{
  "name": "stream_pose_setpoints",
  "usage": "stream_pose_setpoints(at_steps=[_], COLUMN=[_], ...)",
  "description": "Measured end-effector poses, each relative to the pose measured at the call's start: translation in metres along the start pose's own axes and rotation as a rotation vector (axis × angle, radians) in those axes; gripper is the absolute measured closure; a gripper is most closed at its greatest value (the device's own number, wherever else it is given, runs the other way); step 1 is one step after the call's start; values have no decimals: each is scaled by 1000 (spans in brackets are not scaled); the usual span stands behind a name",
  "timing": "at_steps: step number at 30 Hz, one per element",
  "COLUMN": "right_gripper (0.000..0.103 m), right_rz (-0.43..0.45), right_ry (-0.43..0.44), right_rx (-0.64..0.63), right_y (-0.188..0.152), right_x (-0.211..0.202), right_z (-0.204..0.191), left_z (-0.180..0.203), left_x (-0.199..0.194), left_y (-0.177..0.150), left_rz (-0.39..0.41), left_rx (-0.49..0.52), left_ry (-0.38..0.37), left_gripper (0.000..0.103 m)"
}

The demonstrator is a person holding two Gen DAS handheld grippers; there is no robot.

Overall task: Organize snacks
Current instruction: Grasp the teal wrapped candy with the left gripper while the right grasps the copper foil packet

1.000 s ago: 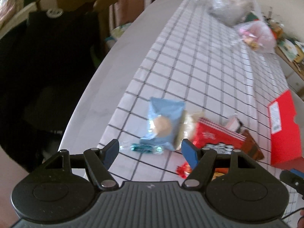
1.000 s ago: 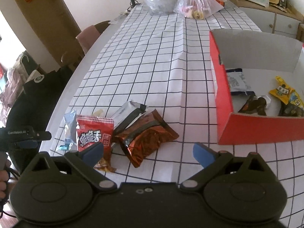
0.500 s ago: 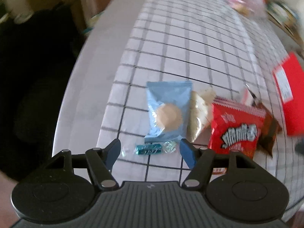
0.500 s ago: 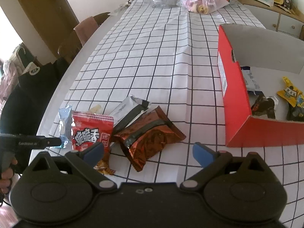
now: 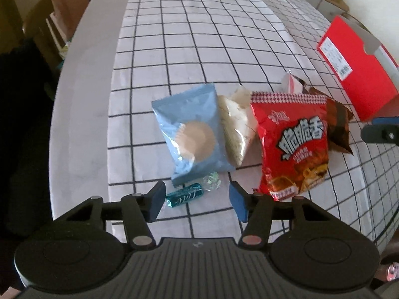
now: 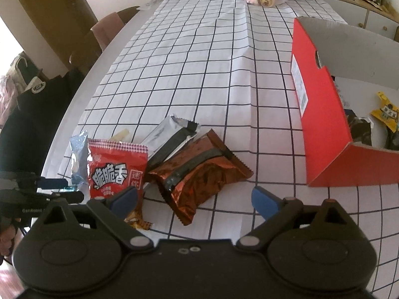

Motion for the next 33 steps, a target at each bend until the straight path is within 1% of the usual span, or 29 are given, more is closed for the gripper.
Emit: stream_pose_setpoints(at_steps=[3,4,6,8,12,15,17,21,24,25,26,28,33], right_gripper=[6,6,6,7,6,7,7,7,9,13,13,15,26], right_rz=[9,11,14,15,20,28,28,42,27,19,12,22,31], right_ry=[-11,-16,-22,-29,-48,-73,-90,-139,-163,-159,-147,-145,-107], right_rx=[6,9,16,21,56,101,136,168,192,192,188,173,152], right_y=[4,5,7,8,15,22,26,29,26,23,21,19,14], right_x=[1,2,4,6,15,24,31,44,54,56,58,57,50], right_z=[1,2,2,3,5,7,8,9,12,12,10,8,8], left_z=[2,0,1,5,17,24,26,29,29,29,29,28,28], left_x=[-2,-2,-4,-6,-8,-8,-8,-7,-7,-7,-7,-7,-8], left_y=[-2,0,-3,-5,-11,-14,-15,-16,-17,-18,-18,-18,-19], left_rz=[10,10,6,4,2,-1,-5,-4,-2,-1,0,1,2], left_rx=[-7,-15,-27,-30,-35,-25,-37,-60,-76,-81,-85,-91,-108], left_ry=[-6,-8,5,10,16,48,58,82,93,97,99,99,100], left_gripper=[47,49,54,66,73,80,85,88,89,89,89,89,90])
Point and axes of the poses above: each gripper's, at about its wrist camera, not at the fingertips, and x roughly the way its jaws point, z to its right, y to its top, the point moved 8 cm from there along x, roughly the way its jaws point, and after that the axes turned 11 degrees about x, right-handed, at the moved point
